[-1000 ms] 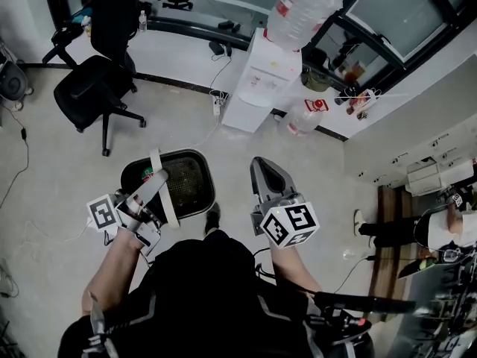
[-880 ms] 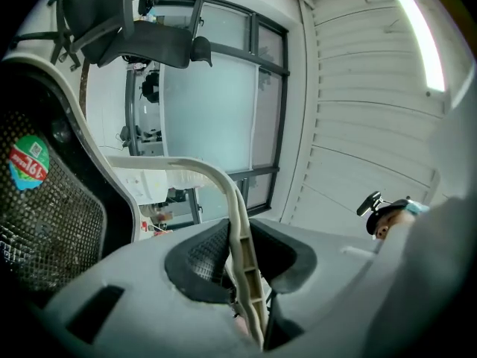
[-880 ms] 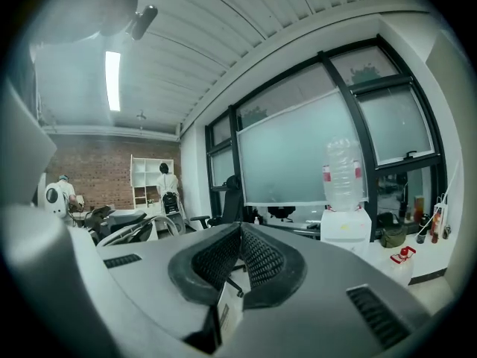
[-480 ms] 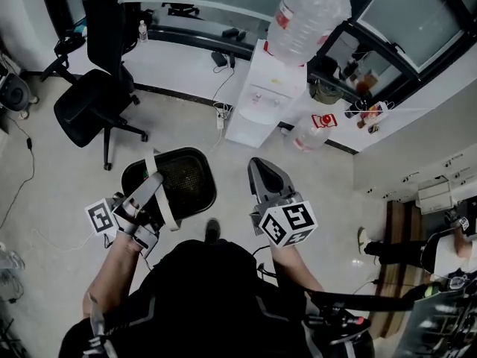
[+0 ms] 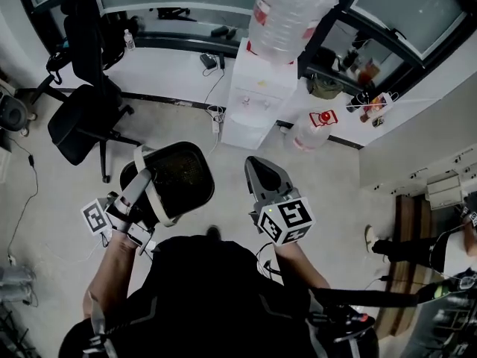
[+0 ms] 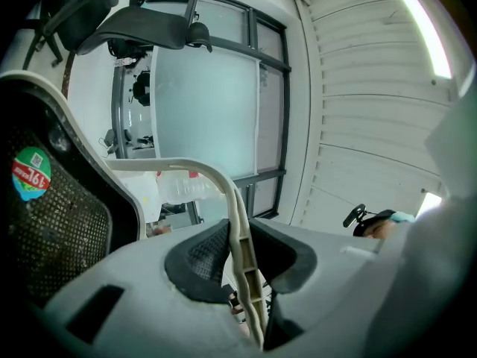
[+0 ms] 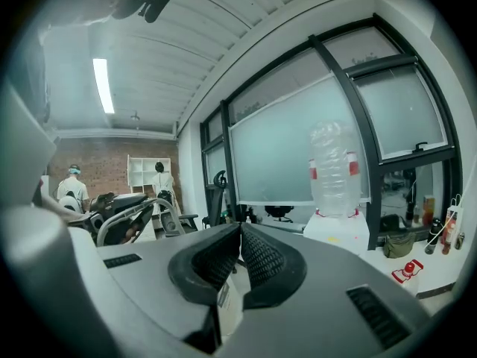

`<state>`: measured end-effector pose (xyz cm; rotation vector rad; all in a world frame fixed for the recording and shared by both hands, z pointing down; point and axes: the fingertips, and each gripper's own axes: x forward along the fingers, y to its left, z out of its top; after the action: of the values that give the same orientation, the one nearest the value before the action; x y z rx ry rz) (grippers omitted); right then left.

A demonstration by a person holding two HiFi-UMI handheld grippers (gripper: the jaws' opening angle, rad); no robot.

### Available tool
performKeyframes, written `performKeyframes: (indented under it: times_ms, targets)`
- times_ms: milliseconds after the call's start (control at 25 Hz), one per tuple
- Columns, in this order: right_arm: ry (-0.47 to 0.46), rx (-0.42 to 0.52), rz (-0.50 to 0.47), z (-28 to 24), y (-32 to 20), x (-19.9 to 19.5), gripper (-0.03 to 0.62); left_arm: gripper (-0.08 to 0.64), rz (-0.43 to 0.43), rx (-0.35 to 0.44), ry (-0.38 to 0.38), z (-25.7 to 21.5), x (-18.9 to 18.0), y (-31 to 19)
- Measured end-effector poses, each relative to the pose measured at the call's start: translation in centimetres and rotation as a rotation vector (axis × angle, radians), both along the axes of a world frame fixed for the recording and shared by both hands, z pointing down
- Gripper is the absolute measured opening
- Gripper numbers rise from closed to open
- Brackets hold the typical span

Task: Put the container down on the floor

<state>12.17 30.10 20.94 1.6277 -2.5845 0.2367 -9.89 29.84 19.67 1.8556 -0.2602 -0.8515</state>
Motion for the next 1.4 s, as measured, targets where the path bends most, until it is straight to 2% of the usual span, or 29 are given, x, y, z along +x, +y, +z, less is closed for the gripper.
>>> performKeyframes:
  times_ms: [520,720,880,1080,1400]
  targets:
    - [0.028,-0.023,-0.013,1.3,-7.5,0.1,0.009,0.083,0.042,-0.028,0.023,1.4,2.4,-9.4]
    - [0.006,-0.018,0.060,1.2,-12.7,0.3,0.009,0.083,0.084,-0.053,0.020,2.7,1.6,-14.3]
    - [0.045,-0.015,0.042,1.5,-17.6,-1.1,0.009,0.083,0.130,-0.051,0.011,3.1,1.5,-19.0]
    - [0.048,-0.047,0.043,3.1,-23.6,-3.2,0.009,0.081,0.169,-0.062,-0.007,4.2,0.7,-25.2]
    - [0.061,-0.080,0.113,5.7,-31.6,-4.6,0.009,0.080,0.237,-0.082,-0.023,6.6,0.0,-32.7]
